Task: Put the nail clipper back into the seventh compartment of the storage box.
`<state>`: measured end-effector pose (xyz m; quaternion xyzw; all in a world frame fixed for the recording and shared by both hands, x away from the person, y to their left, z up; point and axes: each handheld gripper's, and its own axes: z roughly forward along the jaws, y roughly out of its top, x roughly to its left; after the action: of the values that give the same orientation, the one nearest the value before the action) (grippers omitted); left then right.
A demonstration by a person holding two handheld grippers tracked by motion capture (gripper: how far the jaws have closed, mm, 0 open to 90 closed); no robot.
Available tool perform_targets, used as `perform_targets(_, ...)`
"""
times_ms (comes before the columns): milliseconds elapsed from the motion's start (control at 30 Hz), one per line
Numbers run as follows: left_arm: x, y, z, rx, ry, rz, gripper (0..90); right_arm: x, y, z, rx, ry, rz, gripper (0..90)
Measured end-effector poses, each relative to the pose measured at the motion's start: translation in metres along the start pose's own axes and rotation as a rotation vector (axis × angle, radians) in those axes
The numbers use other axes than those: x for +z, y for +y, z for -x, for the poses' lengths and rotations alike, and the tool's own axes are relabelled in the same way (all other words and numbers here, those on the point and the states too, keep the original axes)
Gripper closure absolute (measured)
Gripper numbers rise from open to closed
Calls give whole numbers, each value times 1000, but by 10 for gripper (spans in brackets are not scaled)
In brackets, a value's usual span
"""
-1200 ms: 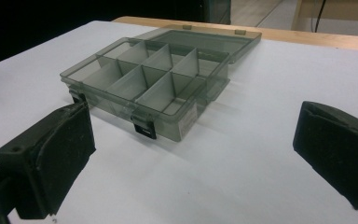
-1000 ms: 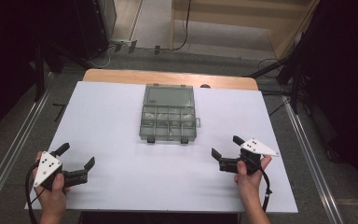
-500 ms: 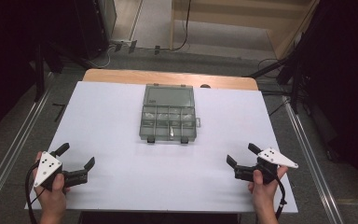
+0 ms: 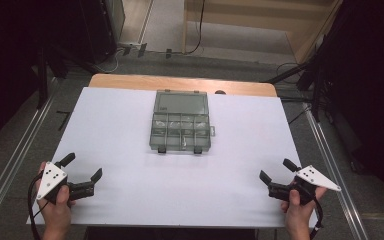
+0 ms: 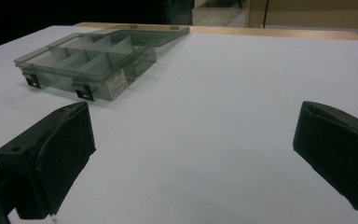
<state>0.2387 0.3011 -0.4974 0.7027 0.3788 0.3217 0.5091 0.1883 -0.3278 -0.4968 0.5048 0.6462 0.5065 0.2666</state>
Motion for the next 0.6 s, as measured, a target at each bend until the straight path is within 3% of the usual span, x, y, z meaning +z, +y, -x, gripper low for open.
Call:
perform_targets(333, -1, 0, -2, -28, 1, 9, 0, -22, -12, 29, -6, -56, 9, 0)
perform_targets(467, -1, 0, -3, -32, 2, 10, 0, -28, -14, 42, 48, -43, 36, 0)
perform_targets(600, -1, 0, -4, -45, 3, 12, 0, -28, -15, 45, 49, -44, 35, 0)
